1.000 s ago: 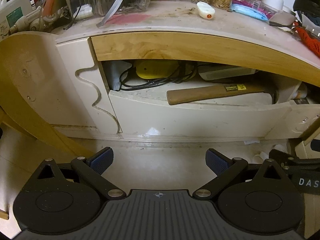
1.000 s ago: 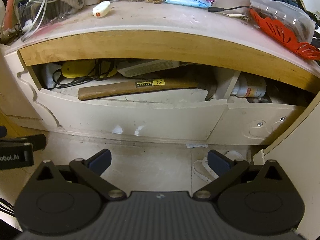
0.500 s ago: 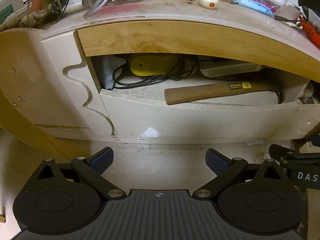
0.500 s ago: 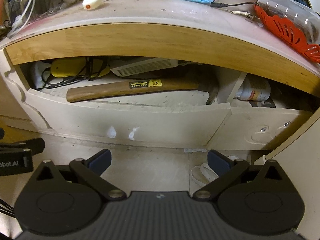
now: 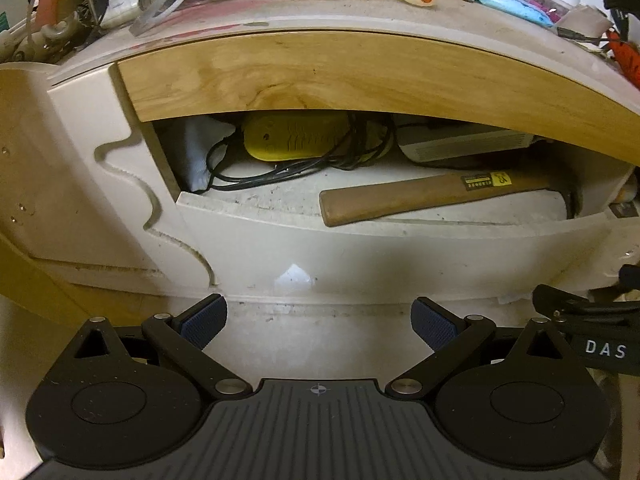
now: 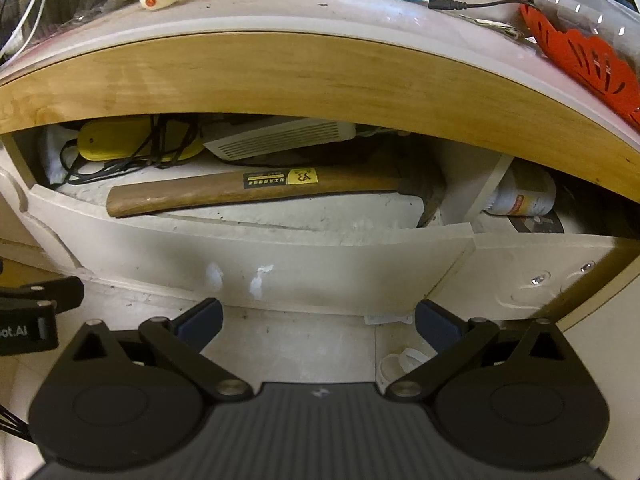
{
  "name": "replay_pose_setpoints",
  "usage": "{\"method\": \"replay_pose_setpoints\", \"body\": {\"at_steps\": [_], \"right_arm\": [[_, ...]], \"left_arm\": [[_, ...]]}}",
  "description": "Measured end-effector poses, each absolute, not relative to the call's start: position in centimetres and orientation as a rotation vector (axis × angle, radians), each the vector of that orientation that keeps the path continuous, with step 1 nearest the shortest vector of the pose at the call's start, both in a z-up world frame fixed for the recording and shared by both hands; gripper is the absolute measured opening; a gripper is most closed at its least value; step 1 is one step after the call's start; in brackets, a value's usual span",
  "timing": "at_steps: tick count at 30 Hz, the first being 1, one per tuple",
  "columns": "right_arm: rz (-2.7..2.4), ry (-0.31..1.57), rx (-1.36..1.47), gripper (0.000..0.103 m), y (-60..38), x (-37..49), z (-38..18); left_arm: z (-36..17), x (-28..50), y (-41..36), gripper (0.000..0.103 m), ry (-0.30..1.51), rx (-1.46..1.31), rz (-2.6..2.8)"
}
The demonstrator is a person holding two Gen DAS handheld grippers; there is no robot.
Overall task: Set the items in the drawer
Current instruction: 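Move both tools toward the closed white drawer under the wooden shelf, then lower both grippers onto the drawer front edge and close them on it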
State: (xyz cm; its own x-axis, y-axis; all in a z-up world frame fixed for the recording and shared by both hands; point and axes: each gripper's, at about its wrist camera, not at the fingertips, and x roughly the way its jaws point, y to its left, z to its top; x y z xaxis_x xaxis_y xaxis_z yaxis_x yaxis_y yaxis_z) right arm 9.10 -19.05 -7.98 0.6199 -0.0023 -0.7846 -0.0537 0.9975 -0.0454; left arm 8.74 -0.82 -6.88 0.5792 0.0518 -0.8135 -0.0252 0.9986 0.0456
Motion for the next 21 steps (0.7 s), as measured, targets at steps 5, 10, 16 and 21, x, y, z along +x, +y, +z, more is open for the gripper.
{"method": "replay_pose_setpoints", "body": {"at_steps": [5, 10, 16, 21], "right_arm": [[0.026, 0.898, -0.077, 0.103, -19.1, 10.1, -8.7], [0.027, 0.897, -0.095, 0.103, -19.0, 11.2, -9.5], [0.029, 0.895, -0.12, 0.103, -18.8, 12.5, -10.5], [0.03, 0.893, -0.14, 0.102, -18.7, 13.5, -11.3]], "left_arm": [[-8.0, 10.0, -0.8, 0.102, 0.953, 0.029, 0.052], [-9.4, 11.3, -0.4, 0.102, 0.958, 0.004, 0.062], [-10.7, 12.7, -0.1, 0.102, 0.954, -0.005, 0.082], [-11.7, 13.6, 0.2, 0.102, 0.949, 0.014, 0.097]]}}
